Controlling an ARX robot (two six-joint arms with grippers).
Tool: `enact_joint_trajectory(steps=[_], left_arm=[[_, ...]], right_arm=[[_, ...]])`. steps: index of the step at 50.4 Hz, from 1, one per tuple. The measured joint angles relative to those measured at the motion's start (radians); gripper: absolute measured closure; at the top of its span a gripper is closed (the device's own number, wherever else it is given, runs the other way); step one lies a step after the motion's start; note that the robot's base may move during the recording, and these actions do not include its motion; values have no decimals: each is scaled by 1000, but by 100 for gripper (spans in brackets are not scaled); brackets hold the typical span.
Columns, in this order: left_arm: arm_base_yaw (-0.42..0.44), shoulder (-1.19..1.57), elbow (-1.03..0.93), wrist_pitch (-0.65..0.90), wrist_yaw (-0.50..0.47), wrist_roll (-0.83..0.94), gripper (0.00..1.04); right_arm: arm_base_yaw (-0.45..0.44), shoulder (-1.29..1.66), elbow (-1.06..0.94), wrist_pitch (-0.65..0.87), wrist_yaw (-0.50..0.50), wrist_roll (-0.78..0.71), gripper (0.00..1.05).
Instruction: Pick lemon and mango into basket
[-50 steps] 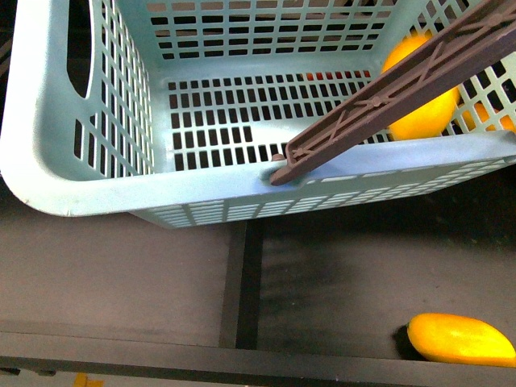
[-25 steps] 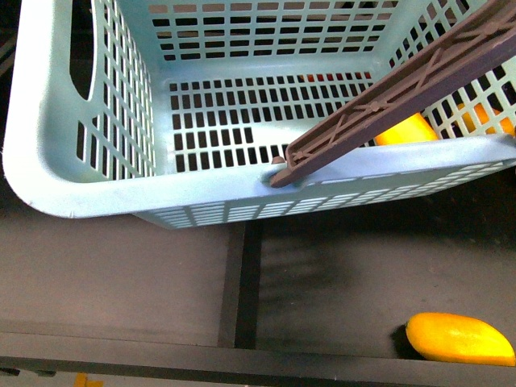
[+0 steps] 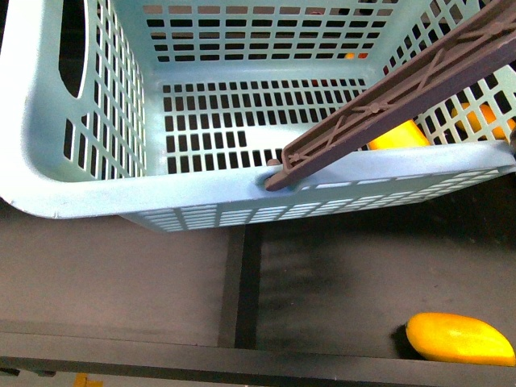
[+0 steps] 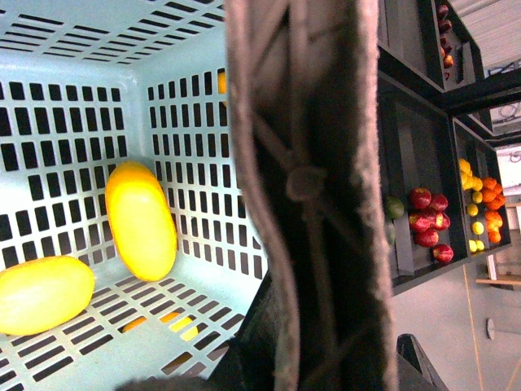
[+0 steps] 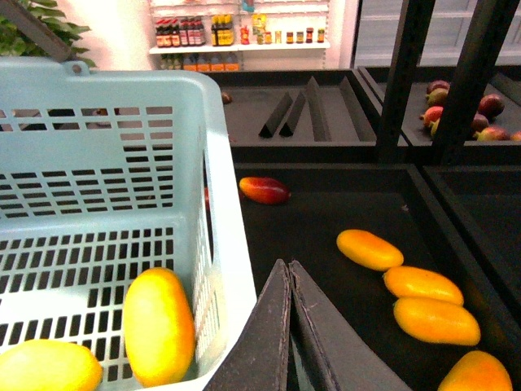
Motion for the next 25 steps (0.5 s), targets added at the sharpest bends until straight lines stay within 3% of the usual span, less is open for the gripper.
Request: enact_joint_trajectory(steps=[25], left_arm=[[0,0,0,0,-1,0,100]], right_arm=[[0,-256,-97,-145,0,0,103]])
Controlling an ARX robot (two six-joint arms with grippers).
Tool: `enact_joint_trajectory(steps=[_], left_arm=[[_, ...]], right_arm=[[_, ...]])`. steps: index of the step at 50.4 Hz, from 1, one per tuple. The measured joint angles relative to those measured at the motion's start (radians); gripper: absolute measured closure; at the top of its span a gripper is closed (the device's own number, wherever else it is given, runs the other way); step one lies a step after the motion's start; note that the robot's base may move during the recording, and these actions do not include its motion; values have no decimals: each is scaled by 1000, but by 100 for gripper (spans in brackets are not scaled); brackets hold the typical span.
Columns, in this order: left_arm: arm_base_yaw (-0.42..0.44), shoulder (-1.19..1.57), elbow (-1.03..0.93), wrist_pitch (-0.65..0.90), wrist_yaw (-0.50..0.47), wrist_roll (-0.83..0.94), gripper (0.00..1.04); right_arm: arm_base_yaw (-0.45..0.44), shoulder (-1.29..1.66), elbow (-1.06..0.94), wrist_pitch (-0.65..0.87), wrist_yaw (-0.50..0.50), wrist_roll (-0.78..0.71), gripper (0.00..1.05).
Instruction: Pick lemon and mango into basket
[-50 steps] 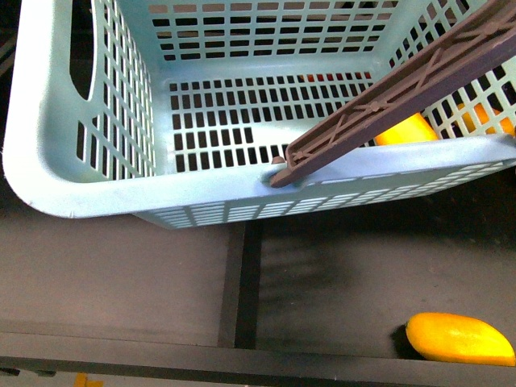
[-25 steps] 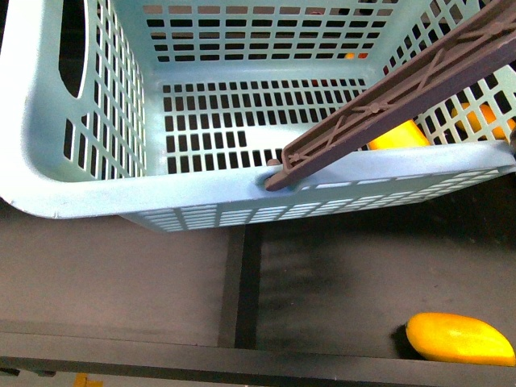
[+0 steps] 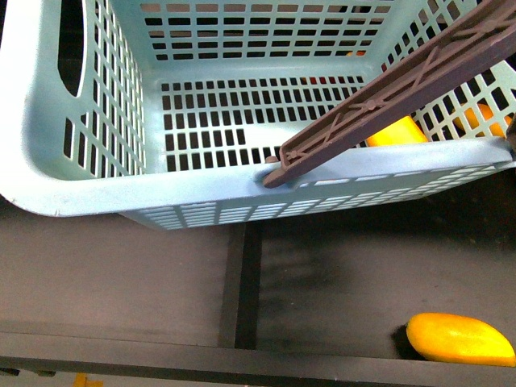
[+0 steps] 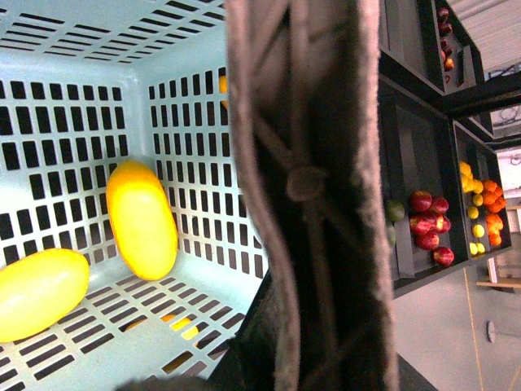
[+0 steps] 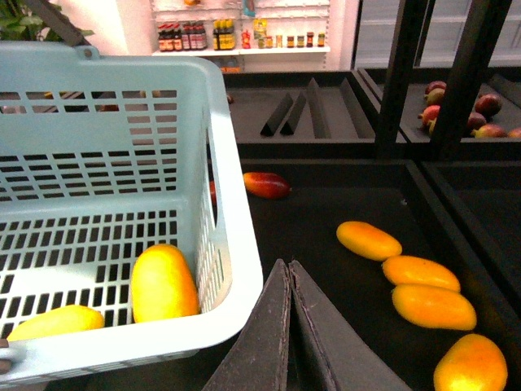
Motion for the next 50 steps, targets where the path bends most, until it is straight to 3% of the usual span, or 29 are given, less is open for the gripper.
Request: enact_joint_trajectory(steps=[44,50], left_arm=[[0,0,0,0,1,0,100],[0,0,0,0,2,1,100]], right_arm=[[0,-365,0,-352,0,0,103],[0,-514,0,-519,0,0,103]])
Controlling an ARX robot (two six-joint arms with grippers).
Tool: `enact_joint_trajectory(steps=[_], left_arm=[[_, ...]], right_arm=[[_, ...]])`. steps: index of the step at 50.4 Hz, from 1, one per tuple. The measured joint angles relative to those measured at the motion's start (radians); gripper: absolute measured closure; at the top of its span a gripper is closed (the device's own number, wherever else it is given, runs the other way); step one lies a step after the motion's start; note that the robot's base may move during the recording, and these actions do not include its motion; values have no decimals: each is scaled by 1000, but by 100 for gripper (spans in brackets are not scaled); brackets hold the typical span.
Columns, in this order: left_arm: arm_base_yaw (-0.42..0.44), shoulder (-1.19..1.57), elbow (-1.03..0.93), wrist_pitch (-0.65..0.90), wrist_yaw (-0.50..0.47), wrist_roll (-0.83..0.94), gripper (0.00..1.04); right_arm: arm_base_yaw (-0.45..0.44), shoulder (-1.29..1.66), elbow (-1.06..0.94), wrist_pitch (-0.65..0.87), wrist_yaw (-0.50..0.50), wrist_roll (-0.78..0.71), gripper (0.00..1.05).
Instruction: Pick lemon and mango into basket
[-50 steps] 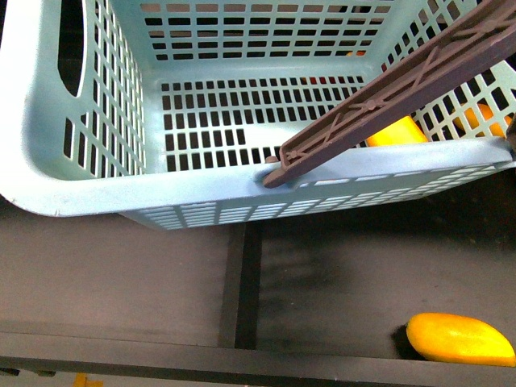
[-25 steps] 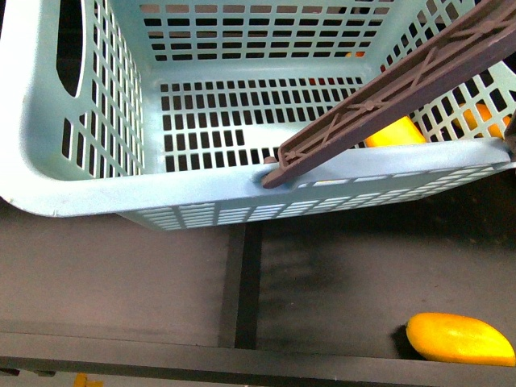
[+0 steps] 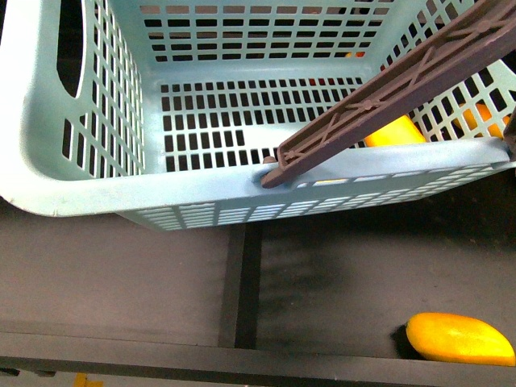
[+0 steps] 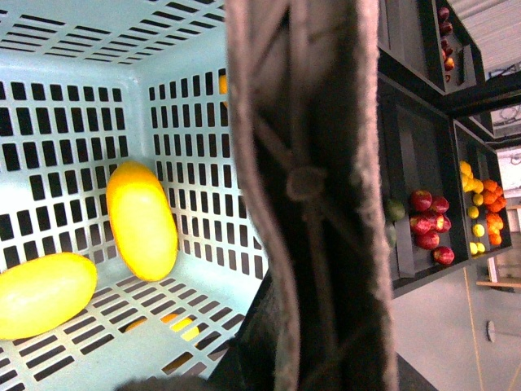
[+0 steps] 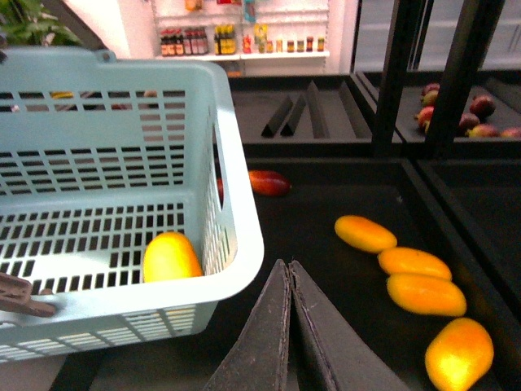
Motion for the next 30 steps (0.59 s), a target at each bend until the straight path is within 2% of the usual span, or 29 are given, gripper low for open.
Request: enact_joint_trajectory(steps=[13,25,30], left_arm=[[0,0,0,0,1,-2,100],[0,0,0,0,0,-1,100],[0,0,0,0,0,0,100]], right_arm=[[0,-21,0,-9,0,-2,101],[0,-21,0,-9,0,-2,66],[0,-21,0,-9,0,-2,47]])
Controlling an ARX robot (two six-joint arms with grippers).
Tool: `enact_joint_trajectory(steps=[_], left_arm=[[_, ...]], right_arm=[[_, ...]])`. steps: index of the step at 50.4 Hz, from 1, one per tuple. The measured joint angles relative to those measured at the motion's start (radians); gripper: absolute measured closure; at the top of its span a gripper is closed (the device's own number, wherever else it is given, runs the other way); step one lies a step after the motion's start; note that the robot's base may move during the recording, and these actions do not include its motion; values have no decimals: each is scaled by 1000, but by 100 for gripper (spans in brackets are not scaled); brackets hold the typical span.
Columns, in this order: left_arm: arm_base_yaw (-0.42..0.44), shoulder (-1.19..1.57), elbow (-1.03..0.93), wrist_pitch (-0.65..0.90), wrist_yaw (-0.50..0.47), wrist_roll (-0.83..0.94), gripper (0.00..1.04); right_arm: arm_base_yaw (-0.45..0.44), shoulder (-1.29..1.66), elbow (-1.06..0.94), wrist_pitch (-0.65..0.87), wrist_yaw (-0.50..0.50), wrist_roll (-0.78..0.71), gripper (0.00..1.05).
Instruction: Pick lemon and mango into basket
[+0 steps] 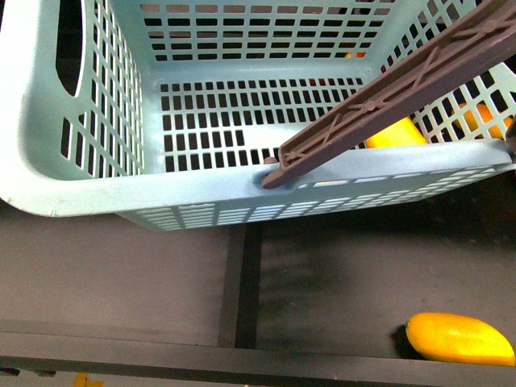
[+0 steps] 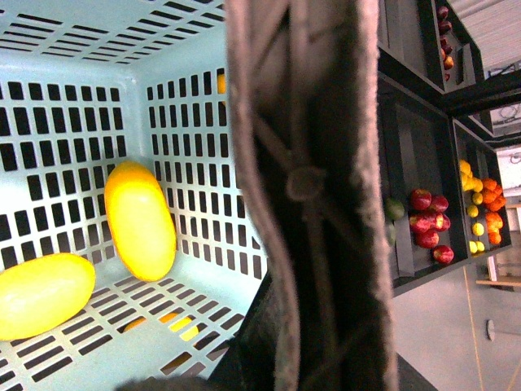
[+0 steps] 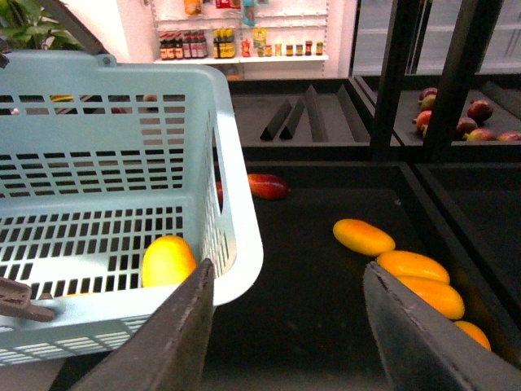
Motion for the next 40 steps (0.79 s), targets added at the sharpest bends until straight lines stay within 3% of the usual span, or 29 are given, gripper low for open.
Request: enact_joint_trajectory(steps=[7,8,12,15,19,31,40], left_arm=[[0,0,0,0,0,0,100],[-2,0,2,-7,-27,0,100],[-27,14,28,-100,-319,-59,100],[-24,26,24,-83,-402,-77,100],[12,29,2,-46,-429,-80,100],[229,140,-11,61,-411,-216,100],[406,366,211,51,-410,-394,100]], right_arm=[[0,0,0,0,0,0,25],[0,0,0,0,0,0,22],[0,0,0,0,0,0,7],[0,-1,0,0,0,0,9],[0,-1,0,0,0,0,9],[0,-1,0,0,-1,0,9],[0,-1,0,0,0,0,9]])
